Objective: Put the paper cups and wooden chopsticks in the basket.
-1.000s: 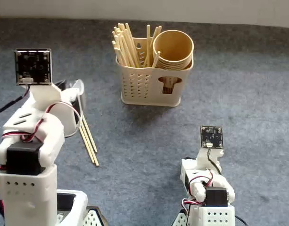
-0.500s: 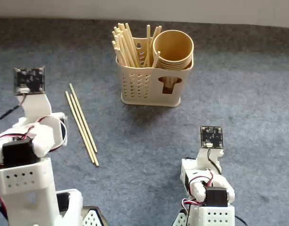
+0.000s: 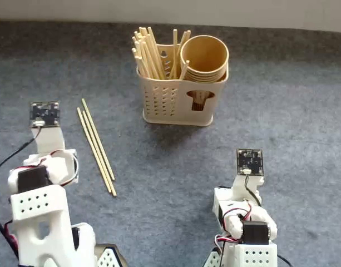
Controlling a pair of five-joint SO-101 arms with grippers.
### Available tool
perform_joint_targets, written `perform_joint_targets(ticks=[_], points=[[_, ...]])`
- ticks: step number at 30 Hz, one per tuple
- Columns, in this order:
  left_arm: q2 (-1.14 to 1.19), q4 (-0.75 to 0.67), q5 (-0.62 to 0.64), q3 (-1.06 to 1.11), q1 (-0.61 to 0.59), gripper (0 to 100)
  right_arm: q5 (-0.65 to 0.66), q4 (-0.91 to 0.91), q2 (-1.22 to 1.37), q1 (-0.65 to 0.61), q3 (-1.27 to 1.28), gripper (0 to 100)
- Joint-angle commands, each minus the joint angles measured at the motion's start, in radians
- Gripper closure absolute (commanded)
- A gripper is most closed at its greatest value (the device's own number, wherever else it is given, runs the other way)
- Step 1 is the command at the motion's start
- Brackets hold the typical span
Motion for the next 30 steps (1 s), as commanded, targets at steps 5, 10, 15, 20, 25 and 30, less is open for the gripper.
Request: perform_joint_targets(ticks=[5,10,15,20,25,30], points=[[-0.007,-0.094,0.081,0.067,0.173,88,-0.006,0.007,-0.015,0.012,0.153,99.3],[-0.007,-0.206,0.081,0.145,0.183,88,-0.006,0.007,-0.015,0.012,0.153,99.3],[-0.005,-0.324,0.081,0.219,0.183,88,-0.006,0.007,-0.015,0.012,0.153,99.3],[-0.005,-0.362,0.083,0.234,0.183,88,-0.006,0.007,-0.015,0.012,0.153,99.3],[-0.005,-0.365,0.114,0.234,0.183,88,-0.006,0.007,-0.015,0.012,0.153,99.3],[-0.005,-0.368,0.118,0.234,0.183,85,-0.006,0.007,-0.015,0.012,0.153,99.3]])
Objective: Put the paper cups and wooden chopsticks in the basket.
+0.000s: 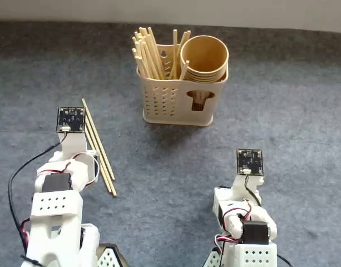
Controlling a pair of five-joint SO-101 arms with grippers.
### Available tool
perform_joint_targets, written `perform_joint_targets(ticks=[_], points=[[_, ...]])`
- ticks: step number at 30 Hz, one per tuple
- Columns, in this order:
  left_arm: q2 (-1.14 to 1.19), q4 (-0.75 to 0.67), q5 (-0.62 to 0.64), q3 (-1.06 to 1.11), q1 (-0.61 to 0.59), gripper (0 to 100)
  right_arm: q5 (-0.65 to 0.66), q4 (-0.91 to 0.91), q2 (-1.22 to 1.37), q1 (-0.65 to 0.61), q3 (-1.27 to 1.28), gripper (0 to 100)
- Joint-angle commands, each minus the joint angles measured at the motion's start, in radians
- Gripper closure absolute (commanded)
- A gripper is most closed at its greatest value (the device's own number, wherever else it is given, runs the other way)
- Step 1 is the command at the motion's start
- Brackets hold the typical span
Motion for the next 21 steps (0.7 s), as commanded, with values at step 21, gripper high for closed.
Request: perform_joint_targets(ticks=[21], points=[[0.685,0.044,0.094,-0.441,0.008,84,-0.006,0.007,-0.015,0.012,0.153,99.3]])
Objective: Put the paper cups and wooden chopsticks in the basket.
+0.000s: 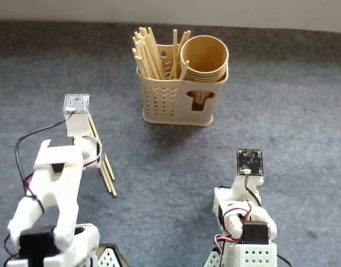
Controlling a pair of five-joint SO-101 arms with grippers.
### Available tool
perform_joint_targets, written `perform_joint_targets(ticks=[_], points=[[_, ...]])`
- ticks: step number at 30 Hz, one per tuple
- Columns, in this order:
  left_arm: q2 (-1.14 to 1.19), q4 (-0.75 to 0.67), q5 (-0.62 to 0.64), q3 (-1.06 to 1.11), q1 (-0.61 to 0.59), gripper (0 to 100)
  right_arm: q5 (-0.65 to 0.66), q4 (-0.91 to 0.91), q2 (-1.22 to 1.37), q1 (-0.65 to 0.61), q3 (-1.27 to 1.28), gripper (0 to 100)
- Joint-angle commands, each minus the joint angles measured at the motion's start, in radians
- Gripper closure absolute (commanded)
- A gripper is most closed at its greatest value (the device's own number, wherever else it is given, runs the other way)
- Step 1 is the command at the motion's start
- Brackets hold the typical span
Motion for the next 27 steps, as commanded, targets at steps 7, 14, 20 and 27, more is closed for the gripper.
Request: perform_joint_targets(ticks=[7,14,20,27], points=[[0.171,0.017,0.057,-0.186,0.015,84,-0.006,0.007,-0.015,0.012,0.153,99.3],[0.363,0.095,0.061,-0.374,0.015,84,-0.006,0.007,-0.015,0.012,0.153,99.3],[0.427,0.133,0.061,-0.461,0.010,84,-0.006,0.007,-0.015,0.012,0.153,99.3],[0.438,0.132,0.061,-0.478,0.013,84,-0.006,0.007,-0.015,0.012,0.153,99.3]])
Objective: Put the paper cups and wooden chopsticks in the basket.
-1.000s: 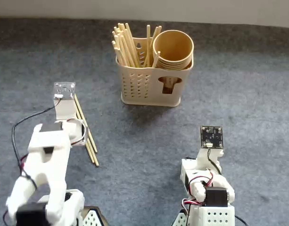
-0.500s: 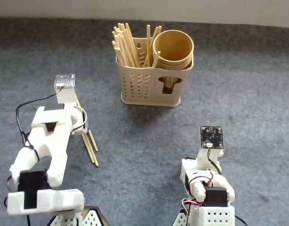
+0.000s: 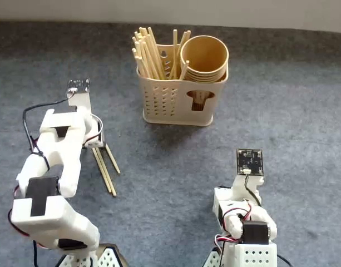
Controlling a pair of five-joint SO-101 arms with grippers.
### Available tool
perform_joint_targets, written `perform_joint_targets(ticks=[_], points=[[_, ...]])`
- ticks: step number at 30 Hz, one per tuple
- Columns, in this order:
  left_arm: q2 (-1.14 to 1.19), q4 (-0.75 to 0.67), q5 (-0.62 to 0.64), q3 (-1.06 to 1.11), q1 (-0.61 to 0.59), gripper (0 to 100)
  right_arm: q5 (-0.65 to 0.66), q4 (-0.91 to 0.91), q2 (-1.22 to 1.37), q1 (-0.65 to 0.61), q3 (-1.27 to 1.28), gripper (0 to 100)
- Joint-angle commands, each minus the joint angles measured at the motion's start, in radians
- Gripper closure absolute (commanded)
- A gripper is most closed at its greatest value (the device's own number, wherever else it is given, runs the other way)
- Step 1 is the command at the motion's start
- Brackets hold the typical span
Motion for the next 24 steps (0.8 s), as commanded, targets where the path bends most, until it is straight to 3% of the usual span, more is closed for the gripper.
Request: perform_joint_targets(ticks=[1,7,19,24], points=[[-0.005,0.002,0.011,-0.045,0.013,84,-0.006,0.007,-0.015,0.012,0.153,99.3],[-0.004,0.002,0.011,-0.041,0.016,92,-0.006,0.007,-0.015,0.012,0.153,99.3],[-0.004,0.006,0.011,-0.038,0.016,93,-0.006,0.007,-0.015,0.012,0.153,99.3],[-0.019,0.006,0.003,-0.039,0.035,100,-0.006,0.007,-0.015,0.012,0.153,99.3]])
